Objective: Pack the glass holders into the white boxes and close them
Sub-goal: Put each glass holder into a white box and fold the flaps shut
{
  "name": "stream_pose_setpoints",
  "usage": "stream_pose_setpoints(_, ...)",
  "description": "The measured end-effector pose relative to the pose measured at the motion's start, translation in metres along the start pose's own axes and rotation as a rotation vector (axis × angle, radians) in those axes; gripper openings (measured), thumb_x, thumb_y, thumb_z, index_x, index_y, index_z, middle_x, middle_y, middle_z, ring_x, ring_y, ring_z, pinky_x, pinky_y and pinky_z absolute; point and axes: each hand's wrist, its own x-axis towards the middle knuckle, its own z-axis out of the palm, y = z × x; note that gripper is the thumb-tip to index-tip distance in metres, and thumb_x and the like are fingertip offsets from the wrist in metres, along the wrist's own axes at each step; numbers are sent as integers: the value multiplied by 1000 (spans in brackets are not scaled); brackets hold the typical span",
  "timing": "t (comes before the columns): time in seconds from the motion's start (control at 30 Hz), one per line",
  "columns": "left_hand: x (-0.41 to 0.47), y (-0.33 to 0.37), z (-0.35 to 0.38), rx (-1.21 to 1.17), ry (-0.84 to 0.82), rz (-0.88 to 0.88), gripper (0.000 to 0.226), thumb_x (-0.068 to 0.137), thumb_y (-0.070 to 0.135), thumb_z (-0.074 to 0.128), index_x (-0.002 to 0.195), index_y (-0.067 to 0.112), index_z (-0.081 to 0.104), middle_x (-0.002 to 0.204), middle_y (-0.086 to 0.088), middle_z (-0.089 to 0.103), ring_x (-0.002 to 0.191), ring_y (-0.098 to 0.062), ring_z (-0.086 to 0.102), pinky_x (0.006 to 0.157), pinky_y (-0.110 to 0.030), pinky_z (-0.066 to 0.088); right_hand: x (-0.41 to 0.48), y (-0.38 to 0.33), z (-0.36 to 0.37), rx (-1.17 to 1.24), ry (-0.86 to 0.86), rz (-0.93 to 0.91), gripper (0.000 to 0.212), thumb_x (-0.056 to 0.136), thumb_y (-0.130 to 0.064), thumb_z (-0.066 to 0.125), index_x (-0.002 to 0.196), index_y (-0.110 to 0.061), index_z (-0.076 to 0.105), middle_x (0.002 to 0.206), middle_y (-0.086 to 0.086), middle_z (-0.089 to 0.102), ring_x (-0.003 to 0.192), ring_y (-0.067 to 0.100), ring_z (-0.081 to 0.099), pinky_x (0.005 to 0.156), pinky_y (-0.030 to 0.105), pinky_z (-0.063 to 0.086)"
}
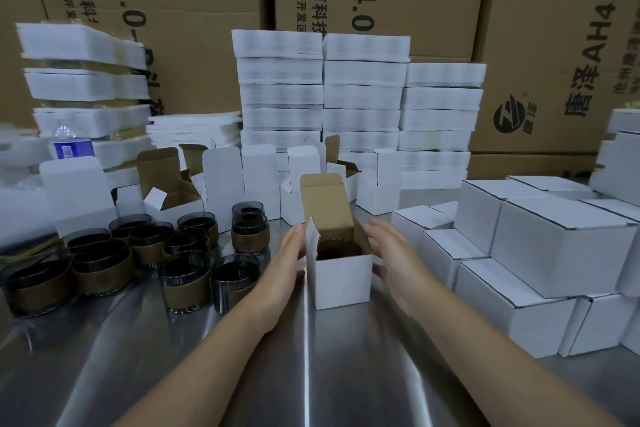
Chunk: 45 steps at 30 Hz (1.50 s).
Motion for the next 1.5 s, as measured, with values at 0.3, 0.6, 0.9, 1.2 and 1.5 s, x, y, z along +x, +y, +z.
stream_pose_setpoints(0.3, -7, 8, 2, -22, 23, 50, 58, 81, 64, 55, 132, 37, 47, 121, 14, 59, 109, 0, 54, 91, -26, 43, -3, 0, -4, -45, -163, 43, 34, 85, -39, 62, 113, -19, 65, 113, 5, 67, 108, 22, 60, 88, 34, 47)
stream_pose_setpoints(0.6, -8, 15, 4, -84, 39, 54, 28, 89, 17, 63, 108, 36, 57, 110, 4, 67, 88, -4, 67, 70, -20, 49, -8, -3, -5, -80, -282, -27, 32, 83, -17, 64, 115, -24, 65, 104, -2, 73, 90, 10, 65, 82, 30, 46)
stream_pose_setpoints(0.9, -3, 13, 0, -139, 0, 111, 41, 86, 9, 66, 113, 36, 50, 90, 12, 73, 80, -5, 70, 62, -19, 51, -9, -5, -4, -40, -246, -121, 47, 81, -6, 67, 117, -35, 59, 110, -1, 70, 108, 21, 63, 104, 43, 41)
stream_pose_setpoints(1.2, -3, 16, 1, -101, 31, 129, 24, 84, 11, 69, 100, 24, 57, 113, 2, 62, 102, -18, 62, 82, -30, 48, -6, -4, -4, -105, -193, -122, 18, 78, -13, 73, 87, -27, 66, 97, -6, 69, 107, 24, 61, 101, 44, 39)
stream_pose_setpoints(1.5, -6, 18, 2, -71, 35, 123, 10, 90, 17, 62, 89, 28, 63, 99, 5, 67, 91, -12, 64, 77, -26, 46, -5, -6, -10, -269, -185, -160, 13, 80, -23, 65, 79, -35, 70, 87, -16, 71, 95, 13, 59, 85, 32, 40)
